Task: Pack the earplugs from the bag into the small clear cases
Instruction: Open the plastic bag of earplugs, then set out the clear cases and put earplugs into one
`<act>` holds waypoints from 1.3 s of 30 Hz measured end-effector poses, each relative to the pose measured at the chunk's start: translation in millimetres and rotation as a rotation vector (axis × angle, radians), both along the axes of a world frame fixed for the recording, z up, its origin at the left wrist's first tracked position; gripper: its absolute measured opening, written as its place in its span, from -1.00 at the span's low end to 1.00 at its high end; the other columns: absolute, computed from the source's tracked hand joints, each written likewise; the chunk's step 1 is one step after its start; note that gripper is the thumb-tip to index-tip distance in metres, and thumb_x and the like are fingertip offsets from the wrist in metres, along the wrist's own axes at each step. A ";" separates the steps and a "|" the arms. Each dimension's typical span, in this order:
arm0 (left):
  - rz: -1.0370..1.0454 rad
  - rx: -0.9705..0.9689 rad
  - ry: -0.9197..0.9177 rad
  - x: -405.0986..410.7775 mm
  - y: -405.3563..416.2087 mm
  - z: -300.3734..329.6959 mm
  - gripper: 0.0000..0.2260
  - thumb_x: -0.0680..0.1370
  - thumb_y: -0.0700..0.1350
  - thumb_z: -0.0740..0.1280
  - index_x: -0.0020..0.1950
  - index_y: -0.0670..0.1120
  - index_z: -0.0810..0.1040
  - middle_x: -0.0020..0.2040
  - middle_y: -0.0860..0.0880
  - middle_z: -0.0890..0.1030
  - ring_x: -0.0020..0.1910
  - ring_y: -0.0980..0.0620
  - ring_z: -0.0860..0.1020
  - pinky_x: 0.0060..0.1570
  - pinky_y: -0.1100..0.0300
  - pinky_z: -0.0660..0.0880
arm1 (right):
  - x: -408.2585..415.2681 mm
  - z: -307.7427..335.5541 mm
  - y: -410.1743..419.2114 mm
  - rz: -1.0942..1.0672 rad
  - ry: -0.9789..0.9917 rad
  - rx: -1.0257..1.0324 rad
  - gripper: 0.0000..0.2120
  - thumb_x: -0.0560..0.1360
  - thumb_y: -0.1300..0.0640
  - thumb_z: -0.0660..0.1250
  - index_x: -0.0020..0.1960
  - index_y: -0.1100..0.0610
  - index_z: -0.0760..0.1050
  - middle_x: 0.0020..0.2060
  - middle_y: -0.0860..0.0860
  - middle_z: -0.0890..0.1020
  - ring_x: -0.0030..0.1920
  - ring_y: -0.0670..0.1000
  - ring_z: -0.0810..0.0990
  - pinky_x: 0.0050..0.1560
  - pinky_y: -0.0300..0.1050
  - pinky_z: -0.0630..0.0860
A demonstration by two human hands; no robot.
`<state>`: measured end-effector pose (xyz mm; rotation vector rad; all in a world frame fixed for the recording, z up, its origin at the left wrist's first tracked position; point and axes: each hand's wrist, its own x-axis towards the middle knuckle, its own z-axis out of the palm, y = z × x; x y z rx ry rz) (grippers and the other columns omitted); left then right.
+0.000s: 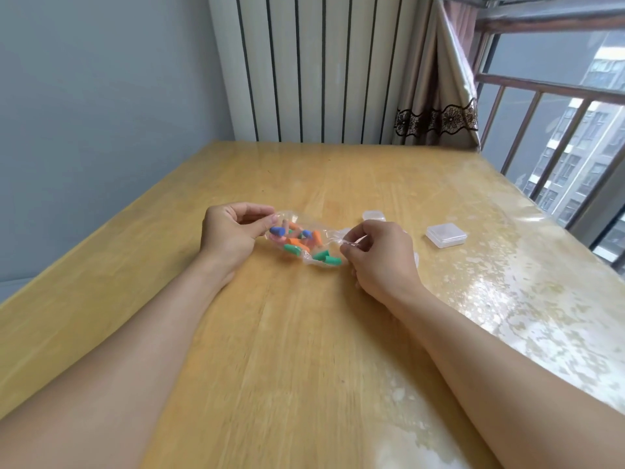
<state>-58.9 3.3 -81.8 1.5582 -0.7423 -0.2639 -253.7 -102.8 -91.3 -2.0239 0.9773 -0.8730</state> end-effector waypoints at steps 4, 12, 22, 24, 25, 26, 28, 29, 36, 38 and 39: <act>-0.013 0.055 -0.051 0.5 -2.4 -3.6 -0.84 0.42 -0.29 0.55 -0.10 -0.05 0.70 -0.16 -0.05 0.72 -0.21 0.14 0.65 -0.11 0.35 0.56 | -4.6 10.4 6.2 0.035 0.002 -0.010 -0.88 0.49 0.20 0.44 0.03 0.14 0.60 -0.19 0.06 0.68 -0.38 0.07 0.62 -0.36 -0.15 0.48; 0.256 0.078 -0.590 -26.7 0.5 11.2 -0.76 0.47 -0.11 0.49 0.13 -0.05 0.64 -0.01 0.05 0.64 -0.02 0.06 0.55 -0.08 0.35 0.39 | -81.2 57.6 -28.7 0.003 0.479 -0.114 -0.73 0.34 0.09 0.58 0.00 0.07 0.64 -0.10 -0.04 0.66 -0.12 0.01 0.62 -0.18 -0.11 0.55; -0.421 0.200 -0.533 -129.4 -7.0 2.9 -0.90 0.41 -0.04 0.56 -0.21 0.00 0.68 -0.45 0.10 0.54 -0.48 0.20 0.45 -0.35 0.34 0.41 | -80.9 23.0 -27.7 0.120 0.227 -0.150 -0.65 0.41 0.06 0.56 0.16 0.10 0.65 -0.05 -0.12 0.68 -0.23 -0.18 0.60 -0.20 -0.41 0.48; -0.375 0.204 -0.405 -120.7 -7.5 1.3 -0.88 0.40 -0.06 0.58 -0.17 -0.01 0.67 -0.42 0.07 0.57 -0.50 0.22 0.44 -0.36 0.34 0.43 | -76.3 26.7 -26.6 0.203 0.060 0.067 -0.69 0.48 0.10 0.52 0.21 0.10 0.64 -0.08 -0.06 0.69 -0.22 -0.04 0.63 -0.14 -0.25 0.53; -0.357 0.190 -0.334 -115.8 -8.2 0.9 -0.84 0.39 -0.06 0.59 -0.12 -0.01 0.66 -0.39 0.05 0.58 -0.51 0.22 0.45 -0.37 0.34 0.43 | -74.6 28.1 -23.8 0.292 -0.078 0.263 -0.71 0.53 0.14 0.47 0.24 0.12 0.63 -0.10 -0.02 0.67 -0.21 -0.01 0.62 -0.11 -0.21 0.53; -0.354 0.174 -0.265 -112.9 -8.0 1.6 -0.78 0.38 -0.05 0.60 -0.07 -0.01 0.65 -0.36 0.03 0.60 -0.51 0.19 0.48 -0.40 0.33 0.44 | -72.7 28.1 -20.0 0.395 -0.217 0.481 -0.72 0.57 0.18 0.41 0.27 0.16 0.61 -0.11 0.04 0.64 -0.18 0.00 0.61 -0.09 -0.19 0.54; -0.378 0.140 -0.154 -109.5 -9.3 2.8 -0.64 0.32 -0.01 0.63 0.04 0.02 0.61 -0.26 0.02 0.63 -0.45 0.10 0.57 -0.47 0.25 0.48 | -68.3 26.2 -13.7 0.536 -0.385 0.776 -0.69 0.60 0.25 0.31 0.33 0.22 0.55 -0.06 0.12 0.64 -0.12 0.04 0.65 -0.02 -0.16 0.61; -0.392 0.127 -0.126 -108.8 -10.2 3.6 -0.59 0.29 0.01 0.64 0.07 0.03 0.60 -0.20 0.03 0.64 -0.40 0.05 0.61 -0.49 0.19 0.50 | -67.2 26.3 -11.9 0.569 -0.422 0.850 -0.67 0.59 0.25 0.30 0.35 0.23 0.53 -0.02 0.15 0.66 -0.08 0.07 0.67 0.01 -0.13 0.63; -0.364 0.153 -0.223 -98.2 -7.4 3.8 -0.42 0.14 0.27 0.58 0.10 0.13 0.61 -0.04 0.08 0.66 -0.22 0.11 0.67 -0.33 0.30 0.55 | -63.8 25.0 -14.0 0.607 -0.467 0.960 -0.74 0.59 0.14 0.29 0.26 0.14 0.53 0.00 0.18 0.62 -0.14 0.08 0.67 0.00 -0.08 0.64; -0.378 0.124 -0.137 -103.3 -6.0 6.2 -0.45 0.17 0.21 0.63 0.09 0.10 0.62 -0.04 0.05 0.66 -0.24 0.03 0.68 -0.45 0.21 0.53 | -63.7 23.5 -13.3 0.633 -0.480 0.936 -0.76 0.58 0.15 0.32 0.24 0.13 0.52 0.00 0.16 0.60 -0.13 0.08 0.64 0.03 -0.08 0.61; -0.393 0.105 -0.090 -107.3 -5.5 7.5 -0.47 0.20 0.17 0.65 0.09 0.07 0.62 -0.04 0.04 0.67 -0.26 -0.03 0.69 -0.47 0.13 0.54 | -64.0 22.5 -13.3 0.646 -0.492 0.917 -0.75 0.57 0.17 0.34 0.24 0.13 0.50 0.02 0.15 0.60 -0.09 0.09 0.63 0.07 -0.07 0.61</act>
